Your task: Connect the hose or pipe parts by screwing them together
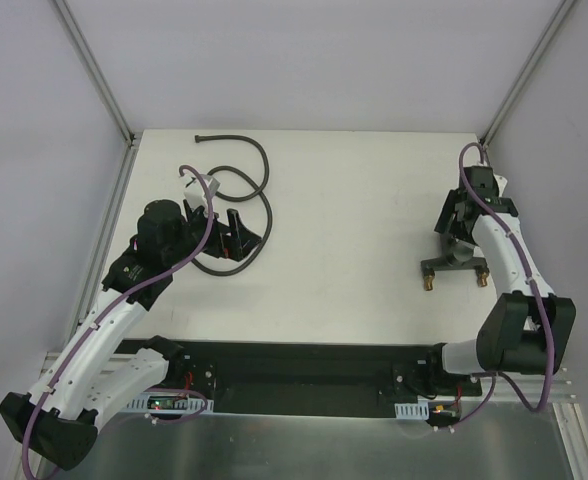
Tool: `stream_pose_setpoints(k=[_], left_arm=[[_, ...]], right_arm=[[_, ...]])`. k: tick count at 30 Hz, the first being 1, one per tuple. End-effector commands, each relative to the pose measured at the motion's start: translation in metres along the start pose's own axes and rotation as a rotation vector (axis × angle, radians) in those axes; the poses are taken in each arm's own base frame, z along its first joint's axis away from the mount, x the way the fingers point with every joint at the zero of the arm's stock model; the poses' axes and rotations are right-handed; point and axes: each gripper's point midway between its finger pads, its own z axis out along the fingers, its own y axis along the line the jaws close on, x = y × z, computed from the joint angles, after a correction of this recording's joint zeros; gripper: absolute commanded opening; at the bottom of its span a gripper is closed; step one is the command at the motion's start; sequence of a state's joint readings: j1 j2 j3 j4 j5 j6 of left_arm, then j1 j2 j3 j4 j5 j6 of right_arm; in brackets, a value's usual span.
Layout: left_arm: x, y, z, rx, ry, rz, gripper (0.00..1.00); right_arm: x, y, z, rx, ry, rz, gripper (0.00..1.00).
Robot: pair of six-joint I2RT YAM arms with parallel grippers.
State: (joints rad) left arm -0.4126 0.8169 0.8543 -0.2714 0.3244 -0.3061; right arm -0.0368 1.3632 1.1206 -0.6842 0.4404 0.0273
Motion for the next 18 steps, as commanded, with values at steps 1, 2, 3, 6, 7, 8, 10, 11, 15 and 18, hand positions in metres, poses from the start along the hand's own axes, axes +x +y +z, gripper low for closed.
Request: stream_pose_setpoints(k=[1,2,3,6,7,8,10,11,15,18], left_arm=[[-0.015,0.0,-0.004,-0.019,-0.056,0.004,0.98],[-0.014,0.001,-0.004,-0.026,-0.056,0.005,0.98],[-0.015,0.002,-0.004,-0.03,-0.057,0.006,0.98],[-0.012,0.009,-0.001,-0.063,-0.054,0.002,0.98],[-0.011,0.011,0.0,-0.072,-0.051,-0.002,0.98],[-0.011,0.013,0.001,-0.079,-0.048,-0.007,0.98],[-0.007,0.017,0.004,-0.098,-0.038,-0.02,0.96],[-0.006,0.021,0.006,-0.113,-0.031,-0.026,0.96],[-0.006,0.029,0.007,-0.161,-0.024,-0.038,0.96],[-0.007,0.035,0.006,-0.197,-0.032,-0.036,0.96]], right_arm=[[-0.021,0.007,0.01,-0.084,-0.029,-0.01,0.98],[-0.014,0.009,0.018,-0.096,-0.018,-0.029,0.99],[-0.022,0.015,0.024,-0.122,-0.056,-0.043,0.96],[-0.022,0.015,0.036,-0.114,-0.049,-0.051,0.96],[-0.02,0.015,0.039,-0.117,-0.039,-0.056,0.96],[-0.019,0.016,0.043,-0.121,-0.032,-0.08,0.96],[-0.016,0.019,0.052,-0.122,-0.011,-0.101,0.95],[-0.014,0.019,0.054,-0.124,-0.003,-0.11,0.92],[-0.01,0.028,0.058,-0.172,0.018,-0.149,0.73],[-0.011,0.042,0.053,-0.259,-0.007,-0.172,0.54]])
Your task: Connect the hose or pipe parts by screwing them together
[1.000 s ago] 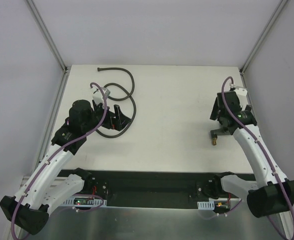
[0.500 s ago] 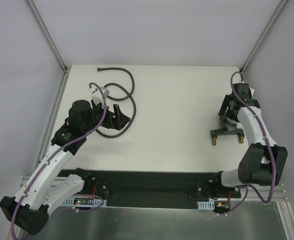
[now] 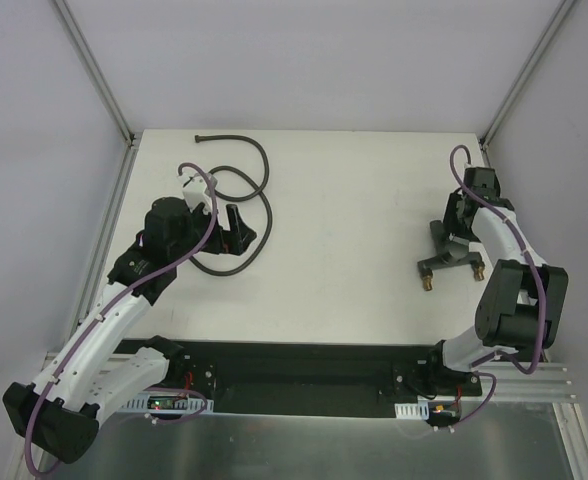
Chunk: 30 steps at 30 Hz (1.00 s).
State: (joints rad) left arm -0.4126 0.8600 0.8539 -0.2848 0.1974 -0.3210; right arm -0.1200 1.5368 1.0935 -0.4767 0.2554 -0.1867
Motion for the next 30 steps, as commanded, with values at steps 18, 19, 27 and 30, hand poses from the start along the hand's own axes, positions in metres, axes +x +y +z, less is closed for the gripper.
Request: stream_pose_setpoints(k=[18,19,27,30], left_arm=[[-0.007,0.049,0.001,-0.274,-0.022,-0.12,0.91],[-0.001,0.06,0.003,-0.324,0.006,-0.142,0.91],[0.009,0.145,-0.013,-0.626,-0.033,-0.502,0.91],[0.018,0.174,-0.023,-0.737,-0.071,-0.62,0.9]], right_arm=[[0.006,0.214,-0.122,-0.676,-0.365,-0.448,0.27],[0.013,0.234,-0.135,-0.727,-0.396,-0.486,0.27],[0.068,0.295,-0.16,-0.816,-0.388,-0.692,0.26],[0.085,0.307,-0.165,-0.851,-0.383,-0.7,0.31]])
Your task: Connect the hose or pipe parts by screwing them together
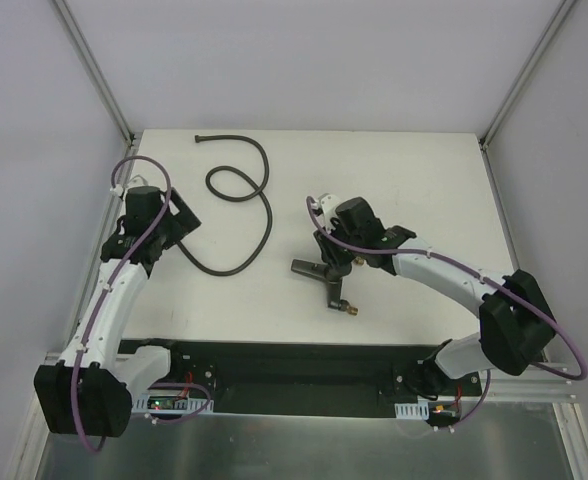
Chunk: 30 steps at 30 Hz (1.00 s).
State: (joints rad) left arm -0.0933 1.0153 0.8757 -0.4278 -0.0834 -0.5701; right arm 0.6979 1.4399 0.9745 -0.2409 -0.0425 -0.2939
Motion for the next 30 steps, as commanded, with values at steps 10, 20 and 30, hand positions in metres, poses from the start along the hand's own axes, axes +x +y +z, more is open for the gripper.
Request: stream_pose_setpoints(k=[10,20,30], left_arm=[[-0.021,0.057,0.034,-0.205,0.053,-0.26,0.9],[-0.013,0.072,0.087,-0.239,0.241,-0.285,0.8],[0.002,0.111,0.137,-0.428,0.315,-0.287,0.72]], right_arm=[[-0.052,0.022,-0.007,-0.019,-0.231,0.022,0.72],[-0.082,0.027,-0.07,-0.046,-0.416,0.072,0.96],[-0.072,0.028,-0.108,-0.063,-0.523,0.141,0.96]])
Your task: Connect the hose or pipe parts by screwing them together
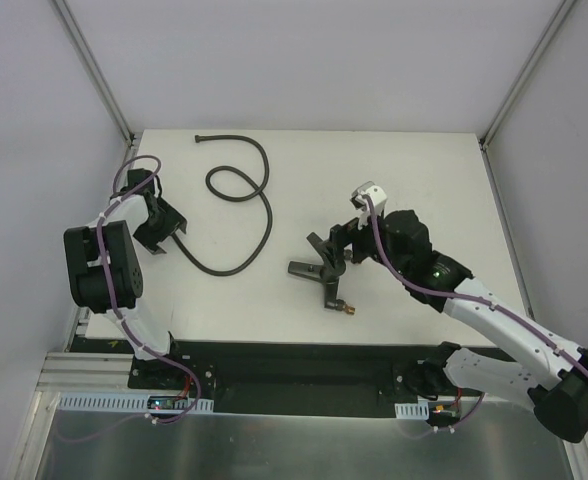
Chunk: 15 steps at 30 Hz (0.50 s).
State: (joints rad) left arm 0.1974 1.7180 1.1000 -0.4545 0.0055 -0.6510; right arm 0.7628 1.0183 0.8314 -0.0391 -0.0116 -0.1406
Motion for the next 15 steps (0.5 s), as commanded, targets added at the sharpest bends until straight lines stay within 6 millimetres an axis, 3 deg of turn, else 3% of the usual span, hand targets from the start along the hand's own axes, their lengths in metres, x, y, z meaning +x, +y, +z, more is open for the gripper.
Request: stream_pose_setpoints(k=[1,3,12,15], left_arm=[[-0.021,-0.001,0.005,-0.043,-0.042,-0.001,0.7],[-0.022,-0.009,0.009,-0.019,-0.019,0.032,0.56],[-0.017,-0.008,0.028,-0.037,0.029,0.049,0.48],[-0.014,-0.011,0.03,-0.018,0.054,0.055,0.38]], right_arm=[[-0.008,-0.003,-0.009,0.025,-0.06,0.043,0.96],[-0.005,-0.004,-0.01,0.031,-0.058,0.047,0.96],[-0.007,-0.007,-0.01,0.046,-0.085,0.068,0.96],[-0.014,-0.005,-0.007,0.041,-0.086,0.071,0.96]])
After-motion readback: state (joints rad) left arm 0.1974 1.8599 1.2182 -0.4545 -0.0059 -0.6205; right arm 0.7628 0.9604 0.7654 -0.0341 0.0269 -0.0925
